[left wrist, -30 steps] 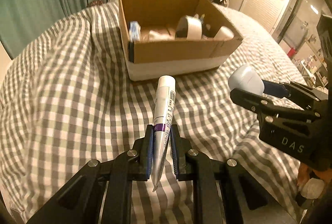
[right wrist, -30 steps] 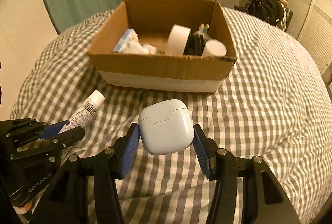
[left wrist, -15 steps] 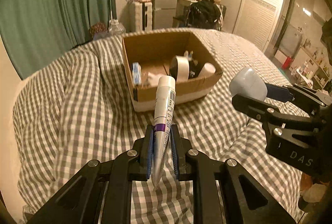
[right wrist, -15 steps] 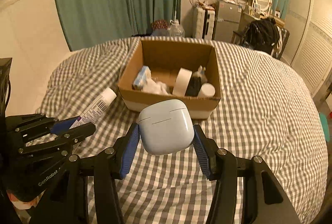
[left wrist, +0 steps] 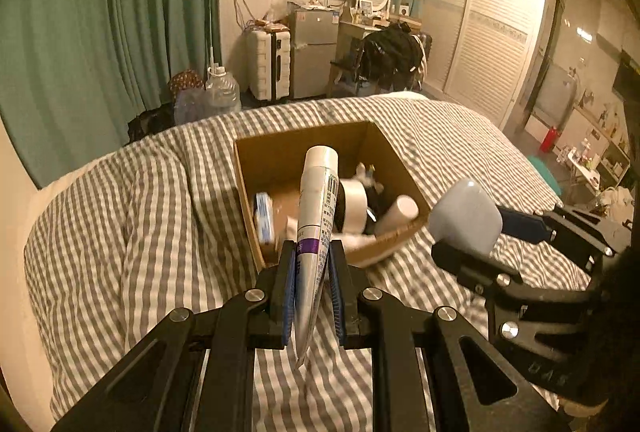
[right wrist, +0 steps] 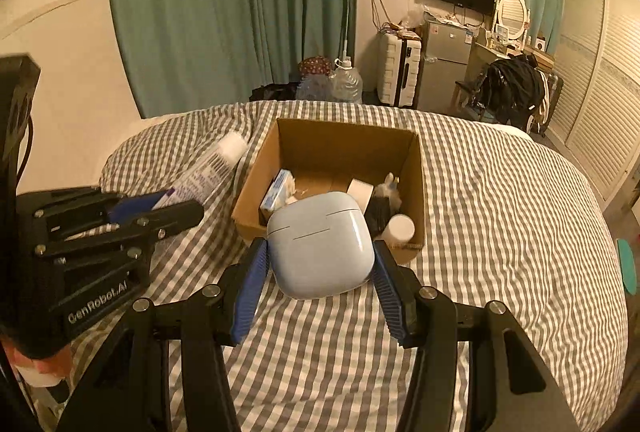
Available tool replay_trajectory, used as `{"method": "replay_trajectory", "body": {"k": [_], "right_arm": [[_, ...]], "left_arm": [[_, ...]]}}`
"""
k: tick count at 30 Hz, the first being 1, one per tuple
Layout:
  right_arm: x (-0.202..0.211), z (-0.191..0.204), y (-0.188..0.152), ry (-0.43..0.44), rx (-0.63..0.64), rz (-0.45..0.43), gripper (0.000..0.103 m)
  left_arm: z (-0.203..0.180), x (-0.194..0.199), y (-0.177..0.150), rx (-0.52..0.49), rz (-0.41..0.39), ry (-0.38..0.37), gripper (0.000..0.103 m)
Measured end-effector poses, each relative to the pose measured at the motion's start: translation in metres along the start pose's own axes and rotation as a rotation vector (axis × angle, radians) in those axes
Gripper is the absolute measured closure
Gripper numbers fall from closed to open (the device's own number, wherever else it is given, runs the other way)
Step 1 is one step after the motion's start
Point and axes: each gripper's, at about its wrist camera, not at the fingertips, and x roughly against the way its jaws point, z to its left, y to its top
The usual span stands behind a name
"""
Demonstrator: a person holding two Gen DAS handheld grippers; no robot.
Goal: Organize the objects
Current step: 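Carry tube and earbud case into the box and open both grippers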
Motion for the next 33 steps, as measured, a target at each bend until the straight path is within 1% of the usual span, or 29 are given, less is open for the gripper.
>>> {"method": "replay_trajectory", "body": {"k": [8,13,16,19,22,26,33], "right_arm": [[-0.034,-0.016,0.030,0.012,-0.018,0.004,0.051],[-0.062,-0.031,0.049,0.019,-0.043,0.000,0.051],[-0.080,-0.042,0.059,0.028,-0.069,0.000,0.051],[-0.098,-0.051,0.068,0.025,-0.076,0.008,0.051],[-0.116,-0.056,0.077,0.017,-0.072,0.017,0.051],[-0.141,-0.063,0.085,0.017,-0.079,0.039,0.051],[-0.192,-0.078,0.093,0.025,-0.133,0.081,0.051]], "left_arm": [[0.014,-0.051,0.033,0.011,0.029,0.010,0.088],[0.023,-0.087,0.044,0.027,0.046,0.017,0.088],[0.024,-0.109,0.051,0.031,0.068,0.004,0.088],[0.025,-0.129,0.054,0.039,0.096,-0.020,0.088],[0.019,-0.146,0.057,0.023,0.113,-0.013,0.088],[0.015,-0.164,0.059,0.017,0.133,-0.024,0.088],[0.016,-0.195,0.055,0.037,0.189,-0.026,0.088]]}}
